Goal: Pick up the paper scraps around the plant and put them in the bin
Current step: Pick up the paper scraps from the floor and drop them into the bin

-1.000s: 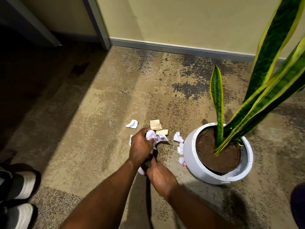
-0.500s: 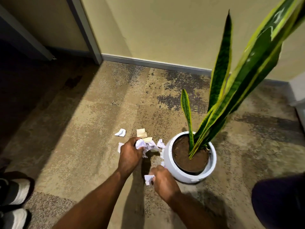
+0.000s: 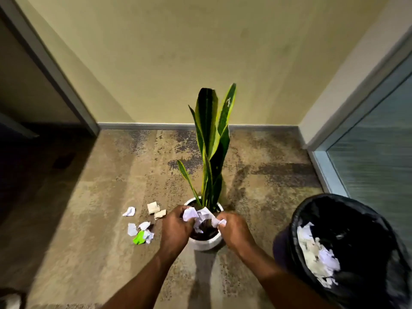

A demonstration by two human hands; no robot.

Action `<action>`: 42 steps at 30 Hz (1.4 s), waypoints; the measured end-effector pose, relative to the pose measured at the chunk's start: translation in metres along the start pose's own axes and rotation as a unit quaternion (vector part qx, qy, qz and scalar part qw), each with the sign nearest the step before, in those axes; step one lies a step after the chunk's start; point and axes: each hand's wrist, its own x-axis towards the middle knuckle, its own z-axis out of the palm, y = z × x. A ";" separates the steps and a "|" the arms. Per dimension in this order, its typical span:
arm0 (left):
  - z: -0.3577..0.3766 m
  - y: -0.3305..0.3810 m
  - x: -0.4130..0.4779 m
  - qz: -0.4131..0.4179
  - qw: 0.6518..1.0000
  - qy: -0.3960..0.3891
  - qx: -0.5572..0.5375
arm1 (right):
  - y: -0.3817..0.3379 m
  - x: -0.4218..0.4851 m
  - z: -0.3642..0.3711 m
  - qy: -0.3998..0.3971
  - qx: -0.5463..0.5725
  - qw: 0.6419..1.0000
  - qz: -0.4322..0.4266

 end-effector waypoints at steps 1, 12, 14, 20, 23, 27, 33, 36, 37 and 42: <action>0.009 0.015 -0.005 0.007 1.000 -0.007 -0.008 | 0.005 -0.003 -0.016 0.006 -0.004 1.000 0.002; 0.137 0.158 -0.048 0.125 0.982 -0.137 -0.042 | 0.103 -0.054 -0.187 0.195 0.020 0.966 0.167; 0.161 0.177 -0.056 0.159 0.977 -0.142 -0.024 | 0.126 -0.063 -0.209 0.211 0.026 0.957 0.199; 0.218 0.200 -0.069 0.110 0.967 -0.227 -0.025 | 0.169 -0.081 -0.236 0.218 0.039 0.943 0.247; 0.233 0.208 -0.071 0.104 0.964 -0.246 -0.015 | 0.183 -0.086 -0.244 0.238 0.040 0.938 0.249; 0.250 0.215 -0.074 0.084 0.963 -0.254 -0.009 | 0.198 -0.090 -0.249 0.257 0.020 0.938 0.232; 0.271 0.214 -0.074 0.091 0.950 -0.292 0.060 | 0.218 -0.083 -0.250 0.231 0.010 0.948 0.220; 0.278 0.207 -0.068 0.103 0.942 -0.310 0.081 | 0.226 -0.076 -0.246 0.204 -0.003 0.953 0.222; 0.280 0.205 -0.067 0.109 0.937 -0.319 0.089 | 0.227 -0.074 -0.244 0.194 -0.008 0.955 0.222; 0.286 0.194 -0.066 0.103 0.924 -0.354 0.101 | 0.225 -0.070 -0.227 0.199 -0.048 0.953 0.224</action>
